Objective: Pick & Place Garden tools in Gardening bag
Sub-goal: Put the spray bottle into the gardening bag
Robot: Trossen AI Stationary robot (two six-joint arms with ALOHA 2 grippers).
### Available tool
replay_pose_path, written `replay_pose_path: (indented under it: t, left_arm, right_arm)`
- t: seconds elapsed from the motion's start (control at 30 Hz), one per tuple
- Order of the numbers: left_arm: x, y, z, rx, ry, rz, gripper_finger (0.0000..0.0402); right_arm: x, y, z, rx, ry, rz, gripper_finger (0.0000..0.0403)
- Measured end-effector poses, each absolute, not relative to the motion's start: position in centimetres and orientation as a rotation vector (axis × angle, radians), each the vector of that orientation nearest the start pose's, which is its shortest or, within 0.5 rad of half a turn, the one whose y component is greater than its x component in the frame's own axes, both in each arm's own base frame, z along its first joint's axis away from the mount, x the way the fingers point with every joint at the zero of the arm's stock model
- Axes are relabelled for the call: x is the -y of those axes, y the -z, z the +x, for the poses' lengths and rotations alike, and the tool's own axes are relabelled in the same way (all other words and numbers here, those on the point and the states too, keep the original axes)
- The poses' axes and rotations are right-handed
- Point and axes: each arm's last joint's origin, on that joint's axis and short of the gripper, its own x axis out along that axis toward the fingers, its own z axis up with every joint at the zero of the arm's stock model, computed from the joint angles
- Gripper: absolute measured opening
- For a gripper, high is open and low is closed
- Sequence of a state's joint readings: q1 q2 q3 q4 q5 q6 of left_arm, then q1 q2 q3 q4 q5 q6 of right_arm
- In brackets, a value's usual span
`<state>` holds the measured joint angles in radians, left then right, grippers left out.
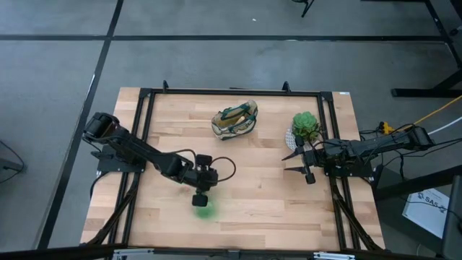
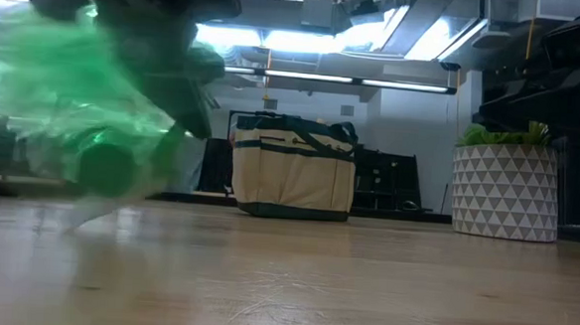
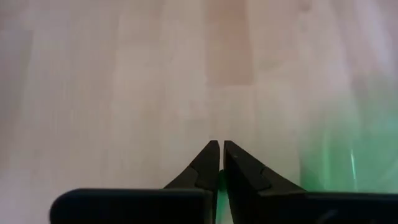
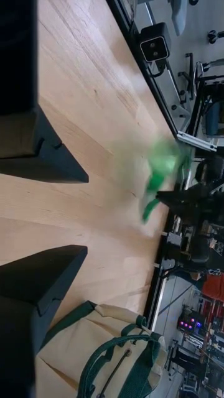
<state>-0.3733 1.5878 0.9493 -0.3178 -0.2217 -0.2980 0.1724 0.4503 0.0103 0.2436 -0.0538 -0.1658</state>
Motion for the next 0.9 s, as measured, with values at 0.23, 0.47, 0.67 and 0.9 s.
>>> replay_pose_path:
  t: [0.23,0.47,0.67,0.9]
  left_arm:
    - [11.0,-19.2,29.3,-0.915,0.013,-0.005,0.0005]
    - [10.9,-19.2,29.4,-0.900,-0.024,0.002,0.0004]
    - [10.8,-19.7,29.9,-0.803,-0.089,0.053,0.0003]
    - [10.4,-21.3,30.0,-0.702,-0.130,0.140,0.0003]
  right_arm:
    - [-2.3,-14.9,12.2,-0.178,-0.241,-0.176,0.0176]
    - [-2.3,-14.9,12.2,-0.177,-0.241,-0.176,0.0176]
    - [-2.3,-14.9,12.2,-0.177,-0.242,-0.176,0.0176]
    - [-2.3,-14.9,12.2,-0.177,-0.242,-0.176,0.0176]
